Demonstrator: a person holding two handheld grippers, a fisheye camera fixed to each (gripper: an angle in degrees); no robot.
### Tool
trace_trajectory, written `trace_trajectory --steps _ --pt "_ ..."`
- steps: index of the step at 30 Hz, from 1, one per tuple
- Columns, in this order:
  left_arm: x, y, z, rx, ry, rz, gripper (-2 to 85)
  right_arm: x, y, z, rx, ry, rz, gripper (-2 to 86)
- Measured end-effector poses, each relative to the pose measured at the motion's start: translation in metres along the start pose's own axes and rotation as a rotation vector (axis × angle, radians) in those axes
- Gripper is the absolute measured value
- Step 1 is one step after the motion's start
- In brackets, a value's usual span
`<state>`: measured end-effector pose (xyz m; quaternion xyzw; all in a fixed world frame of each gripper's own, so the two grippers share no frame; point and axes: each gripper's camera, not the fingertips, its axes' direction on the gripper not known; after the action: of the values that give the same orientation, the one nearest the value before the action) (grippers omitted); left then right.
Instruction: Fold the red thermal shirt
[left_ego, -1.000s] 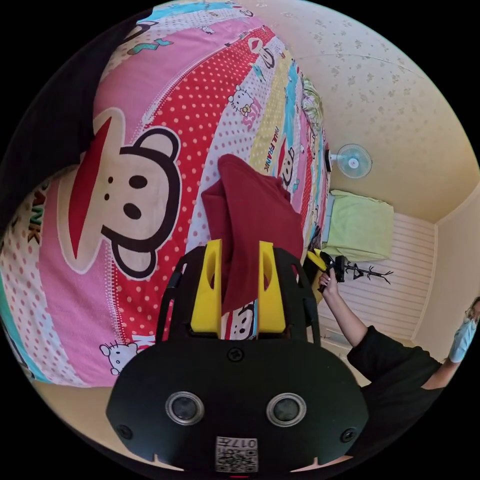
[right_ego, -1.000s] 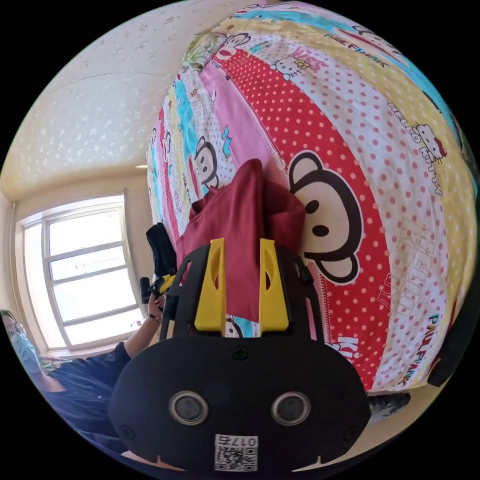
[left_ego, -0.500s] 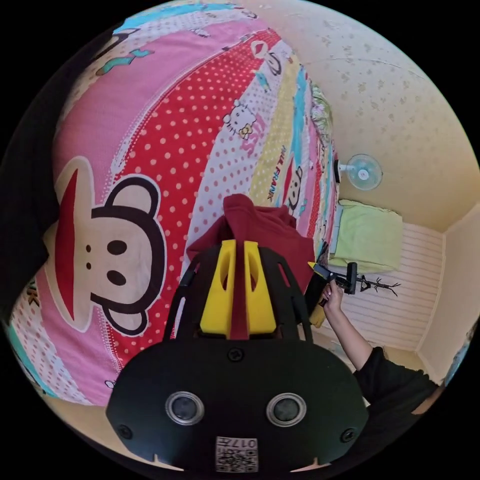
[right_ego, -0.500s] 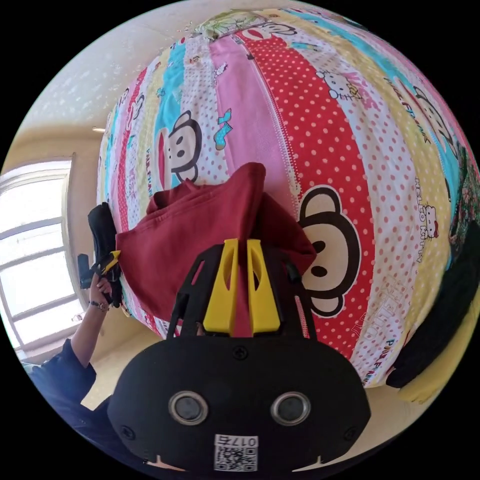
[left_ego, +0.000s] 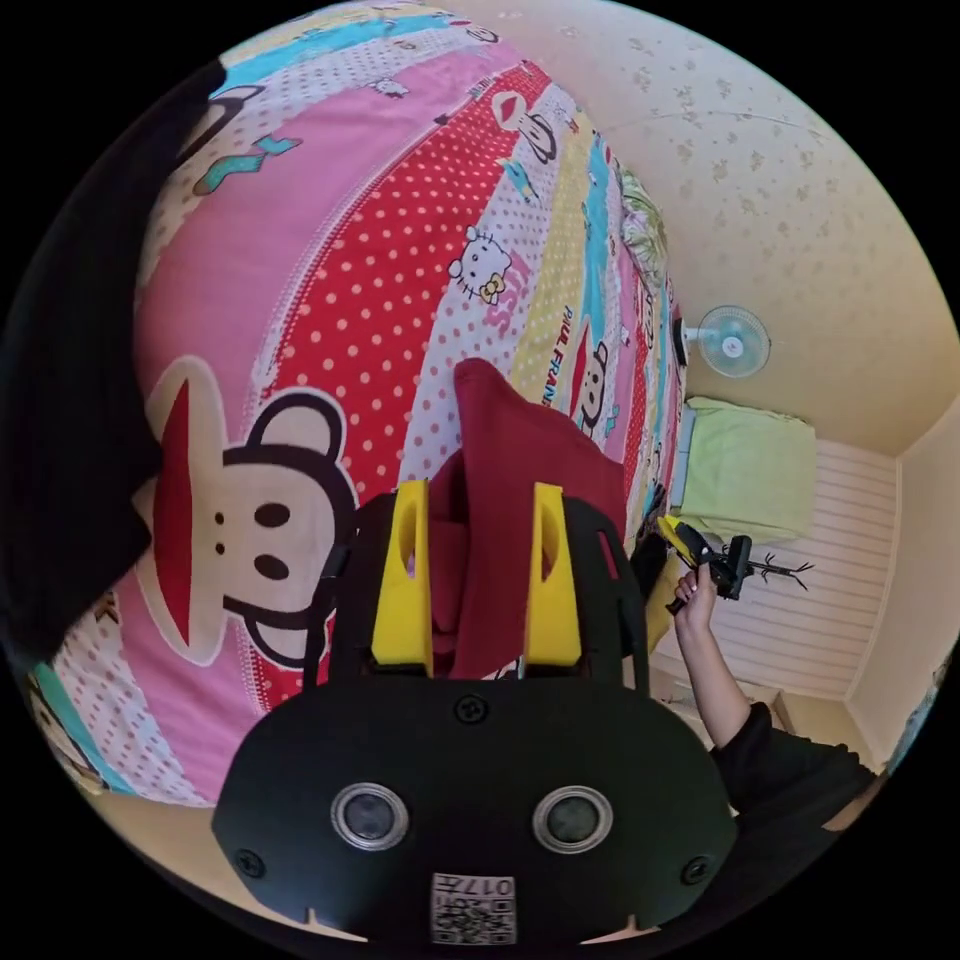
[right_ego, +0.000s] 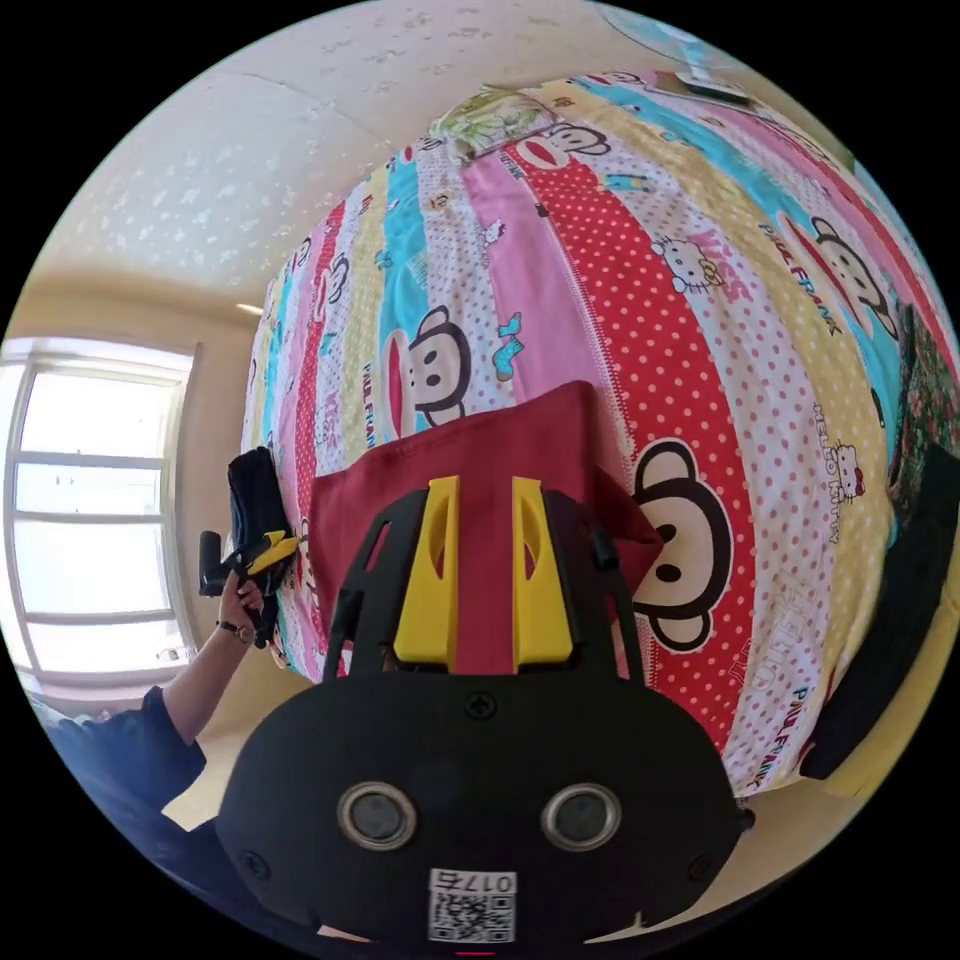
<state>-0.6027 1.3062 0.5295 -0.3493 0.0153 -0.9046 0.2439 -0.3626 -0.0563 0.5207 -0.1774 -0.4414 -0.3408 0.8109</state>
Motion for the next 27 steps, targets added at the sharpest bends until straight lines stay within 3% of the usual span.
trace_trajectory --steps 6,10,12,17,20,22,25,27 --pt "-0.06 0.073 0.024 0.018 0.145 -0.126 21.1 -0.079 0.025 0.076 -0.148 0.013 -0.258 11.0" --pt "-0.079 0.092 0.062 -0.083 0.211 -0.174 17.9 -0.085 0.052 0.177 -0.427 0.213 -0.331 11.0" --pt "-0.082 0.092 0.071 -0.088 0.191 -0.181 16.3 -0.085 0.065 0.171 -0.307 0.24 -0.396 9.9" --pt "-0.1 0.079 0.082 -0.14 0.246 -0.293 11.1 -0.054 0.055 0.154 -0.46 0.225 -0.271 3.7" --pt "-0.103 0.076 0.079 -0.158 0.286 -0.324 8.8 -0.013 0.067 0.111 -0.292 0.337 -0.261 1.7" --pt "-0.089 0.073 0.069 -0.134 0.283 -0.269 6.8 0.025 0.075 0.105 -0.323 0.435 -0.214 1.2" --pt "-0.046 0.068 0.061 -0.11 0.316 -0.125 5.2 0.093 0.089 0.112 -0.486 0.285 -0.096 0.8" --pt "-0.011 0.065 0.066 -0.115 0.311 -0.043 5.1 0.124 0.091 0.1 -0.455 0.131 0.041 0.7"
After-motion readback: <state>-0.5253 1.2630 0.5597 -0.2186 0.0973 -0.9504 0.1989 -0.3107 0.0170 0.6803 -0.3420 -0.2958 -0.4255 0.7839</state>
